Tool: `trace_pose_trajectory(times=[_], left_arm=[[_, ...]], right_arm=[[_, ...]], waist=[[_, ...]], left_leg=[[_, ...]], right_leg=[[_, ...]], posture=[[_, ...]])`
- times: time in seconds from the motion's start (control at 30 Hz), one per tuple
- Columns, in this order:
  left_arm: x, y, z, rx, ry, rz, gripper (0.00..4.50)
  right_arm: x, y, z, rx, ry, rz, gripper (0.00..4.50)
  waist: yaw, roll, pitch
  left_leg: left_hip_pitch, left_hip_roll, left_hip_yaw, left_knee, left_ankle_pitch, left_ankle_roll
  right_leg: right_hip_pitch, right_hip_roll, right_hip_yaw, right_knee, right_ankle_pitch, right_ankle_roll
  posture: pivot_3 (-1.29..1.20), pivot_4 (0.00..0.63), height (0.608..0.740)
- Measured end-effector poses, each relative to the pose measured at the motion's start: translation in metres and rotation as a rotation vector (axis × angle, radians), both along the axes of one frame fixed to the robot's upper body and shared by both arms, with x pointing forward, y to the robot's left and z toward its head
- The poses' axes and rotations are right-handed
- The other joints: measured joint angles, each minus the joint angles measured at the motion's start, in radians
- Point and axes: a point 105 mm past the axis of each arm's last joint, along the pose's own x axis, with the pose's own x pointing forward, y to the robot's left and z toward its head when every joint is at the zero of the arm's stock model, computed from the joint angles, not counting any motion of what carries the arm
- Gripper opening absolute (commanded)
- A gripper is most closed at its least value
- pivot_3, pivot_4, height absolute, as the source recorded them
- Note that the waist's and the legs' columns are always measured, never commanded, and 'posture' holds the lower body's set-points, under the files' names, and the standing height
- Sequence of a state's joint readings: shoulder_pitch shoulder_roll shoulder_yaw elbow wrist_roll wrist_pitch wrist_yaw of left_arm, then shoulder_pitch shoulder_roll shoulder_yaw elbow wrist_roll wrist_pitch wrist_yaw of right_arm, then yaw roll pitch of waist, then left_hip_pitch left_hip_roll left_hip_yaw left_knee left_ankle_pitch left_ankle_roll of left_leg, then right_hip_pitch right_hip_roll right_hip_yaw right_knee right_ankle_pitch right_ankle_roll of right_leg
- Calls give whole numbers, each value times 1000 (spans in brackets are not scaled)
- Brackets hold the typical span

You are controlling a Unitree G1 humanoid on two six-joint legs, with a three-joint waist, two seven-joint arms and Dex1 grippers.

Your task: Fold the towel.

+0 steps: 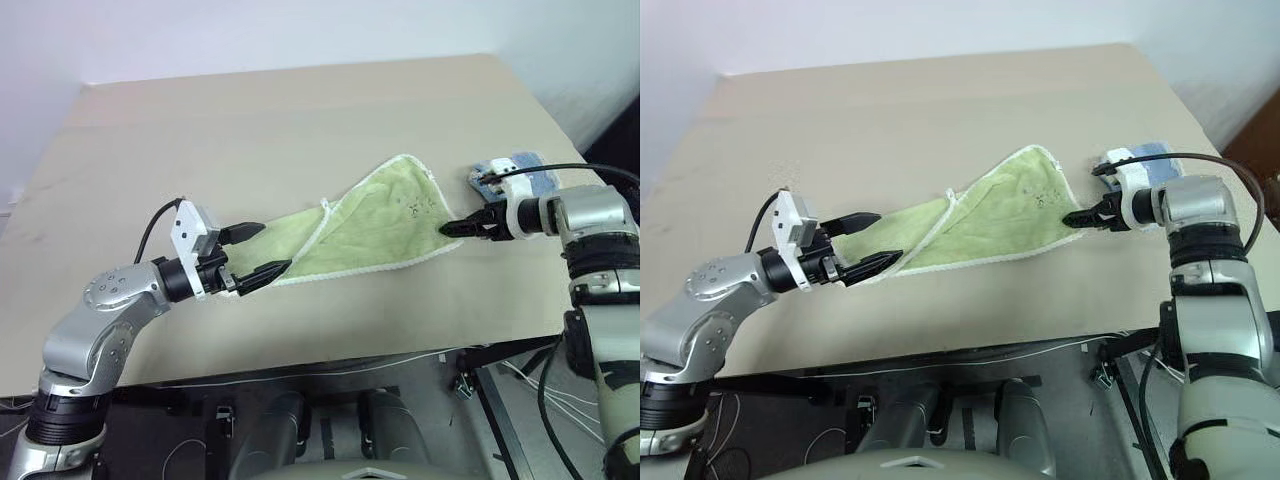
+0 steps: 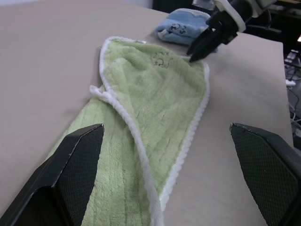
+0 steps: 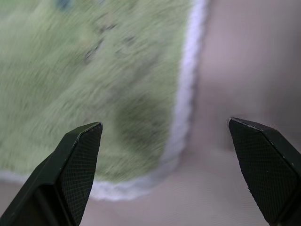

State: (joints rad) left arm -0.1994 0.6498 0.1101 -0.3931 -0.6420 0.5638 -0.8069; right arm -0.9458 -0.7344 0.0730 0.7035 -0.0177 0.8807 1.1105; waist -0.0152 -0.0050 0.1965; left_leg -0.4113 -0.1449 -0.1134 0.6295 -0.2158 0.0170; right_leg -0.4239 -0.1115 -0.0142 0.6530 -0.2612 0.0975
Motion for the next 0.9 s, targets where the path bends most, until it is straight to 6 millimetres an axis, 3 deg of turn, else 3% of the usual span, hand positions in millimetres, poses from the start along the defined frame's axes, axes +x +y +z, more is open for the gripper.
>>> trace_pose_trajectory(times=[0.13, 0.43, 0.57, 0.9], left_arm=[[0, -1, -2, 0, 9, -7, 4500], [0, -2, -1, 3, 6, -2, 4500], [0, -3, -2, 4, 11, -4, 4500], [-1, -5, -4, -3, 27, -13, 4500]], right_arm=[[-6, 6, -4, -42, -10, 49, 3385], [-7, 9, -8, -65, -9, 66, 382], [-12, 9, -9, -52, -8, 94, 382], [-48, 6, -1, 11, 34, 245, 382]], waist=[[0, 0, 0], [1, 0, 0], [4, 0, 0], [5, 0, 0]], left_leg=[[0, 0, 0, 0, -2, 4], [0, 0, 0, 1, -3, 4], [0, 0, 0, 1, -3, 4], [0, 0, 1, 2, -3, 5]], right_leg=[[0, 0, 0, 0, 0, 0], [0, 0, 0, 0, 0, 0], [1, 0, 0, 0, 0, 0], [1, 0, 0, 0, 1, 1]], posture=[[0, 150, 740], [0, 150, 740], [0, 150, 740], [0, 150, 740]])
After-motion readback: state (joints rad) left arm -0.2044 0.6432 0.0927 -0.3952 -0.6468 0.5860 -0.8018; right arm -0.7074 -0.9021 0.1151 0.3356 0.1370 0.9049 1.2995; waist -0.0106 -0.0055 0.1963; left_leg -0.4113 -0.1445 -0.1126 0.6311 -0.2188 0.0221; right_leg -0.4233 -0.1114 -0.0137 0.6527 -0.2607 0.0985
